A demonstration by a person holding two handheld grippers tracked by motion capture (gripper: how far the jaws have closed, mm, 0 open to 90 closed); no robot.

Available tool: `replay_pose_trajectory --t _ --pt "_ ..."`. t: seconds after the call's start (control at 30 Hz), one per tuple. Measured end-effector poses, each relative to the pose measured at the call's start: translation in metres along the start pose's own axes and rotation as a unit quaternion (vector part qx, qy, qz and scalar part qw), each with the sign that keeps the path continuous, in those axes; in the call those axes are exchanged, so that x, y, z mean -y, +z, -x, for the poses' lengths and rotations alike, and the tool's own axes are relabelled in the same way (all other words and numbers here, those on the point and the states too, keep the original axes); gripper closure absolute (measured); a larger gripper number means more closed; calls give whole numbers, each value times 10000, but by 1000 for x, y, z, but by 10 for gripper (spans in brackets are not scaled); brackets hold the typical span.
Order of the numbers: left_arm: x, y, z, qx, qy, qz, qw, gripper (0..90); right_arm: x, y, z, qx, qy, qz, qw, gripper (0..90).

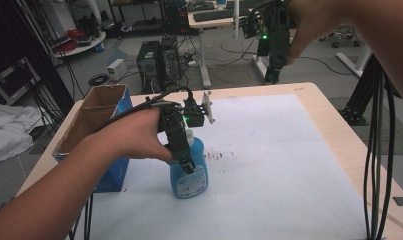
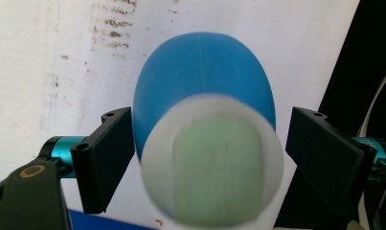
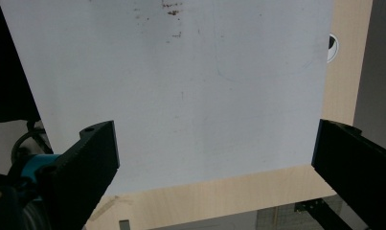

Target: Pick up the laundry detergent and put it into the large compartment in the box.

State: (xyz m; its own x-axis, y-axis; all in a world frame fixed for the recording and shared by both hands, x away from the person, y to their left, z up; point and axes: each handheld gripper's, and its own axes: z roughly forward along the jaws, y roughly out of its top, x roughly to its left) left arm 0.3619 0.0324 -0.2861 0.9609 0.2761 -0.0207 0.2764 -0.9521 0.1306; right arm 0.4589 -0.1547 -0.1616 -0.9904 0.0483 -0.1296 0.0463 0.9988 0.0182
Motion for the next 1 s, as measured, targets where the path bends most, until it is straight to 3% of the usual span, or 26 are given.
replay_pose_trajectory --t 0.6,1.0 --pt "-11 13 3 -62 58 -264 9996 172 2 2 -1 25 -8 41 10000 13" --pt "-8 13 0 -136 -29 -229 9996 189 -1 5 0 5 13 -4 10000 13"
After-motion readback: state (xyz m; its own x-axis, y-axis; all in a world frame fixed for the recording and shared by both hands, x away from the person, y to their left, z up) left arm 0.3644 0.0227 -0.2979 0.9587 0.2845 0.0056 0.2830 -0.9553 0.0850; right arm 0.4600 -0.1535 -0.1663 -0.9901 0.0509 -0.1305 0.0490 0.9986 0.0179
